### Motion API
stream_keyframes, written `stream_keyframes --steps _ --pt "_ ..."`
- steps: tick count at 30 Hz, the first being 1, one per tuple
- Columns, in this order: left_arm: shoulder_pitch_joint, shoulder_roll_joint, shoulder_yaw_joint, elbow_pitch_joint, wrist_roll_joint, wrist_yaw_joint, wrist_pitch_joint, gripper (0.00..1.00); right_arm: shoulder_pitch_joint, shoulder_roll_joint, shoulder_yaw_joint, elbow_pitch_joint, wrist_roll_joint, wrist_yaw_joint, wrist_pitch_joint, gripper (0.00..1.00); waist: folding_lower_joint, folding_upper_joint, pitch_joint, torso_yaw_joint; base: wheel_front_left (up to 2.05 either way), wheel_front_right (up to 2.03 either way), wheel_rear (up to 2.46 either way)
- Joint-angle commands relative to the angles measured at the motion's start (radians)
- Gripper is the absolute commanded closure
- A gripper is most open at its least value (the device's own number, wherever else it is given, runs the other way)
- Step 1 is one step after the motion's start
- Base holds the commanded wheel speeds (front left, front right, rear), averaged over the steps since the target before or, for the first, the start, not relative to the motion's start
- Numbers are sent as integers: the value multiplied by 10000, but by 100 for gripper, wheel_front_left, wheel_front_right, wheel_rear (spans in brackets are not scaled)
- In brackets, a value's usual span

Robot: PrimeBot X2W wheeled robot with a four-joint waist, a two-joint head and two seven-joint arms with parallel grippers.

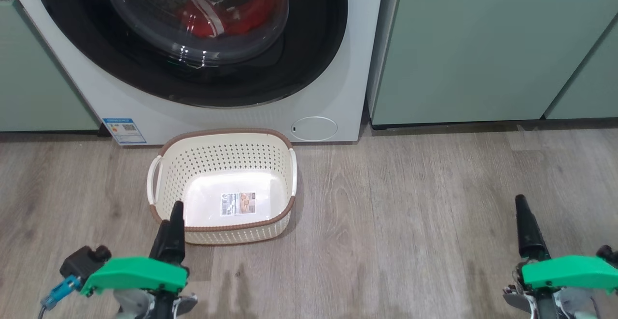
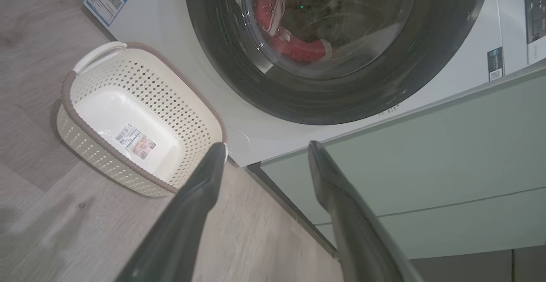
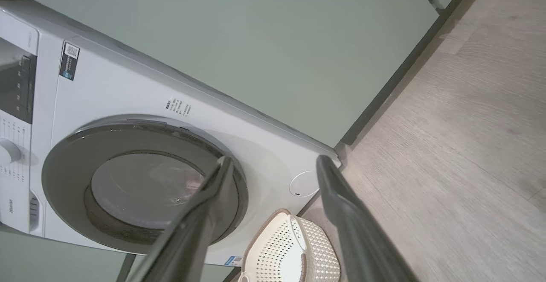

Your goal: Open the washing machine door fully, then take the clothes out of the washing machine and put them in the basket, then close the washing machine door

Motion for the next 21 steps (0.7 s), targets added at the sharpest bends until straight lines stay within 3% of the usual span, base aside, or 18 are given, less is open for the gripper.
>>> stream_keyframes --steps 1,21 --pt "-538 99 -1 -456 523 101 -170 0 -470 -87 129 -419 -508 -3 -148 0 0 0 11 7 0 0 0" --pt "-756 502 -702 -605 3134 974 -730 0 -631 -100 407 -698 -3506 -4 -708 0 0 0 11 20 0 0 0"
